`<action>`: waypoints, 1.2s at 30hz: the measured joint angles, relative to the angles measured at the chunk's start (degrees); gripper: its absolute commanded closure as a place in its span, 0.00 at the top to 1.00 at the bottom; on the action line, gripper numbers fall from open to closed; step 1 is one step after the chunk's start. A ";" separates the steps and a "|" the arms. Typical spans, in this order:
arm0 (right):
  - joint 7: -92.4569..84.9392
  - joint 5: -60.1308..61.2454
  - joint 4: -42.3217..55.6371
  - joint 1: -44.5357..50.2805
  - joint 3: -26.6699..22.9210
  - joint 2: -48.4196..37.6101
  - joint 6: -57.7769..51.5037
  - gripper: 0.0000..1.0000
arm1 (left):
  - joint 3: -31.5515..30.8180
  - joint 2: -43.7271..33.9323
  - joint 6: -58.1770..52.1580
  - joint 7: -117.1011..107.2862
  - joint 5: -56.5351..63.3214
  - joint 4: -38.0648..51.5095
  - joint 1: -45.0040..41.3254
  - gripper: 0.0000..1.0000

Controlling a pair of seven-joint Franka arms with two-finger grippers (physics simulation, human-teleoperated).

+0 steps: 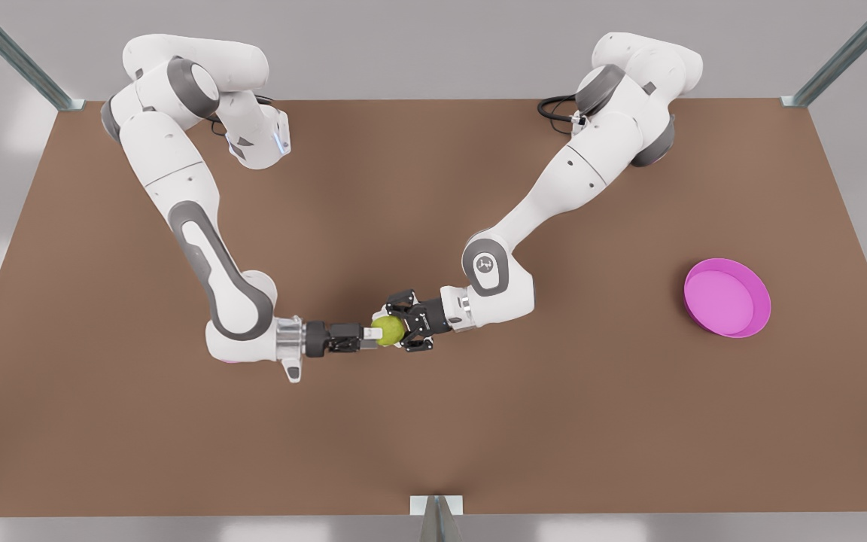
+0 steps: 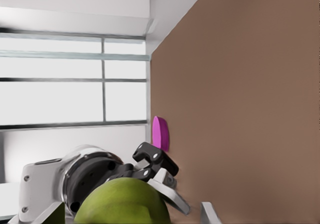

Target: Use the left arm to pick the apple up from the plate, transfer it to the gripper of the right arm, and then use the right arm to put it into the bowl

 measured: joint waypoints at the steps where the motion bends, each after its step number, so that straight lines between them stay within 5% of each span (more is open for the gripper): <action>1: 0.01 -0.01 -0.06 0.02 0.02 -0.03 -0.05 1.00 | 0.00 0.00 0.00 0.00 0.00 -0.02 0.00 0.68; 14: -0.15 -0.02 -0.82 -0.68 1.60 -0.32 -2.74 1.00 | 0.00 0.00 0.00 0.03 0.00 0.02 -0.34 0.68; 30: -0.49 0.15 -0.93 -0.33 1.69 -0.23 -3.16 0.72 | 0.01 -0.01 -0.08 0.08 -0.02 0.06 -0.45 0.68; 33: -0.57 0.17 -0.85 -0.35 1.70 -0.24 -3.17 0.70 | 0.08 0.00 -0.19 0.17 -0.05 0.06 -0.44 0.95; 36: -0.65 0.19 -0.76 -0.40 1.70 -0.23 -3.17 0.70 | 0.09 0.00 -0.29 0.29 -0.12 0.06 -0.44 0.99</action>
